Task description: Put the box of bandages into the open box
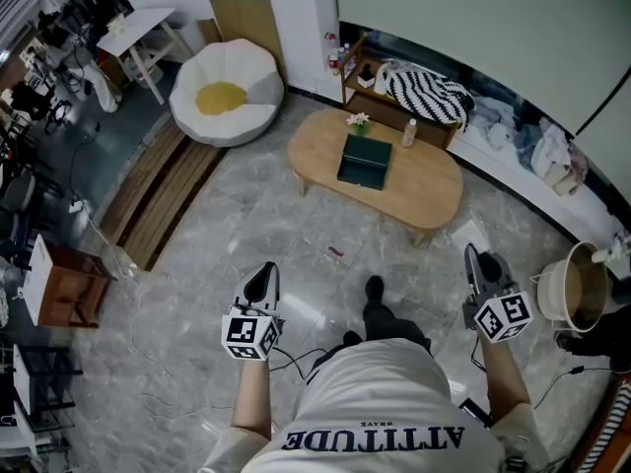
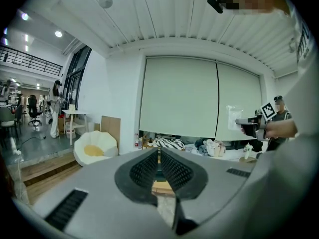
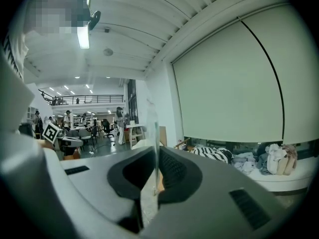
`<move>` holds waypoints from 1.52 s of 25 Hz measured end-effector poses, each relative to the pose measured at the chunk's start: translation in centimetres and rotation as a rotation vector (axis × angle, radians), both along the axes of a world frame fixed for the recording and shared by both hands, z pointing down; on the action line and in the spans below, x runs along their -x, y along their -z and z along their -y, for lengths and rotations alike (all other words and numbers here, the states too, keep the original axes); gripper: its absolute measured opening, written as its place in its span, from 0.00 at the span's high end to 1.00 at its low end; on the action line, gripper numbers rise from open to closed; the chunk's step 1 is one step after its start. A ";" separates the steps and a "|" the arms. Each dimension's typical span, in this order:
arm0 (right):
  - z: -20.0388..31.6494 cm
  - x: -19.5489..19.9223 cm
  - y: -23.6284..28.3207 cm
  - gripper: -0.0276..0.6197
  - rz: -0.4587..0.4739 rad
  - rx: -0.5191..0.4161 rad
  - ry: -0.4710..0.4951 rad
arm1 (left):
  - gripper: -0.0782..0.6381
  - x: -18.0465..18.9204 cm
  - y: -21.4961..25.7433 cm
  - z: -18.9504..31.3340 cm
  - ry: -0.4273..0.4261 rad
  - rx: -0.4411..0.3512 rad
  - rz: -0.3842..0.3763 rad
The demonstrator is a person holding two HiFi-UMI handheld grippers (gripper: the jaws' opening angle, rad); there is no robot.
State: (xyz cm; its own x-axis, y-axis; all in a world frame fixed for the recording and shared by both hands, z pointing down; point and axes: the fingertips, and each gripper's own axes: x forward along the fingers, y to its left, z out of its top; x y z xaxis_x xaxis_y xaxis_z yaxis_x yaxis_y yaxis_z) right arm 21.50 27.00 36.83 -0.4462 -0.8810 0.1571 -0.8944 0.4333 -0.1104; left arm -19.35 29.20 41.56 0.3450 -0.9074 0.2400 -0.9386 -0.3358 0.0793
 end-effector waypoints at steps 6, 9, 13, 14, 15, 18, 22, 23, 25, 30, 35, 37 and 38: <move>4.6 -0.2 -0.4 0.90 -0.001 0.008 0.015 | 0.85 -0.7 0.0 4.1 0.008 -0.001 0.003; 7.3 -0.4 -0.9 0.90 -0.003 0.015 0.026 | 0.85 -1.1 -0.3 6.5 0.014 0.001 0.004; 11.0 -0.3 -1.2 0.90 -0.002 0.029 0.047 | 0.85 -1.4 -0.3 9.8 0.022 0.009 0.005; 12.0 -0.2 -1.2 0.90 -0.005 0.032 0.055 | 0.85 -1.4 -0.3 10.6 0.025 0.011 0.006; 12.9 -0.2 -1.2 0.90 -0.010 0.035 0.063 | 0.85 -1.5 -0.2 11.3 0.028 0.013 0.007; 15.8 -0.4 -1.3 0.90 -0.017 0.037 0.081 | 0.85 -1.9 -0.2 13.6 0.040 0.018 0.007; 19.7 -0.7 -1.1 0.90 -0.009 0.039 0.099 | 0.85 -2.7 -0.1 16.5 0.053 0.027 0.010; 20.7 -0.7 -1.1 0.90 -0.006 0.040 0.105 | 0.85 -2.9 -0.1 17.2 0.055 0.028 0.012; 22.3 -0.7 -1.2 0.90 -0.006 0.043 0.122 | 0.85 -3.2 0.1 18.7 0.059 0.030 0.018; 26.4 -1.9 -1.9 0.90 -0.007 0.052 0.155 | 0.85 -5.0 0.4 22.3 0.074 0.021 0.026; 29.3 -2.7 -2.3 0.90 -0.003 0.061 0.169 | 0.85 -6.4 0.3 24.7 0.080 0.029 0.014; 29.8 -2.8 -2.4 0.90 -0.001 0.064 0.175 | 0.85 -6.9 0.2 25.1 0.077 0.035 0.013; 30.0 -2.9 -2.4 0.90 0.000 0.066 0.177 | 0.85 -7.0 0.2 25.3 0.076 0.035 0.015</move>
